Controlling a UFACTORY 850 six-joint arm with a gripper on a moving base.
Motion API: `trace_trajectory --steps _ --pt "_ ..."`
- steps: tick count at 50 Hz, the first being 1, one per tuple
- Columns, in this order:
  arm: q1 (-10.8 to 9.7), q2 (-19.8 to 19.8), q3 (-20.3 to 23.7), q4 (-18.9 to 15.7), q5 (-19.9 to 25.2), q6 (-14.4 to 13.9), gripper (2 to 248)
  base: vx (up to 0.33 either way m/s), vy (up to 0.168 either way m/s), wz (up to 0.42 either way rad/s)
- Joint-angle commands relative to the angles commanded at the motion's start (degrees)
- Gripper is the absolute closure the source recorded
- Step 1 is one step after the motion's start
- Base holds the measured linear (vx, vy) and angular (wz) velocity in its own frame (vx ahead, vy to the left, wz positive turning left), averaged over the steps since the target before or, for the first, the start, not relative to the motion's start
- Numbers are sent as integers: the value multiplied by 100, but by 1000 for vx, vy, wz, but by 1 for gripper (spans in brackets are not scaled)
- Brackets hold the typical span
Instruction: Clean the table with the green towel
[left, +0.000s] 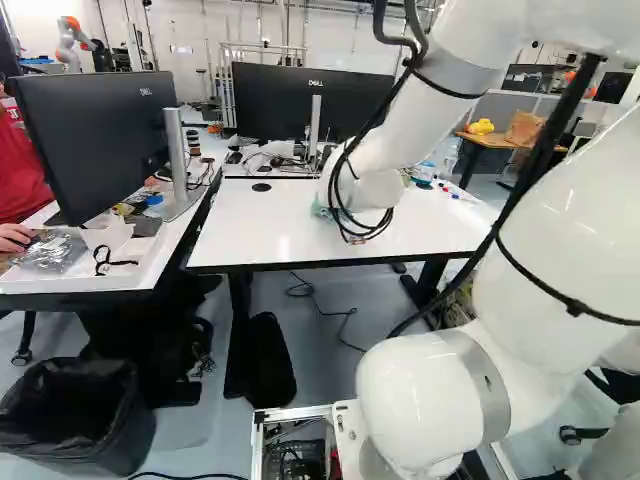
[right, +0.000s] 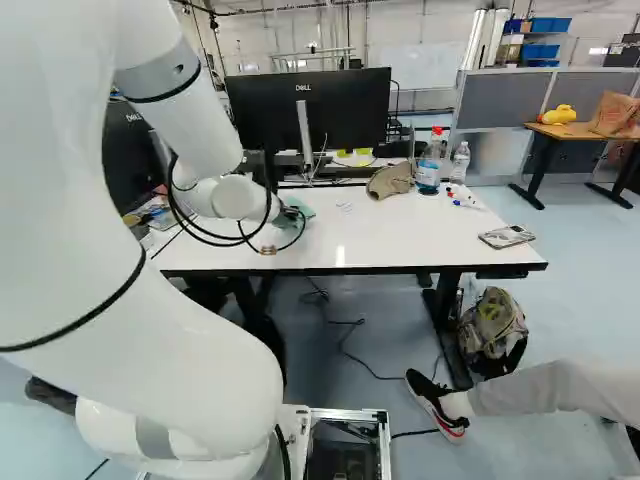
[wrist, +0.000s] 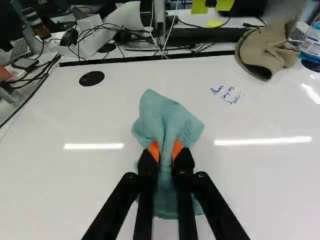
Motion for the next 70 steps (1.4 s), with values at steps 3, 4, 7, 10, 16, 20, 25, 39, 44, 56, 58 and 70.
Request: trace_trajectory --steps 3,4,7,10,16,20,25,39,44,56,58,70 --pt "-7 54 52 0 0 0 202 0 0 0" --pt "-7 54 52 0 0 0 202 0 0 0" --pt "-7 54 52 0 0 0 202 0 0 0" --pt "-7 54 52 0 0 0 202 0 0 0" --pt "-7 54 52 0 0 0 202 0 0 0" --pt "-7 54 52 0 0 0 202 0 0 0" --pt "-10 80 52 0 0 0 202 0 0 0" --pt "-181 39 -169 0 0 0 202 0 0 0" --pt "-259 -4 -281 0 0 0 202 0 0 0" --pt "-440 -123 -566 0 0 0 202 0 0 0" --pt "-471 -139 -609 0 0 0 202 0 0 0" --pt "-687 -276 -799 0 0 0 202 0 0 0"
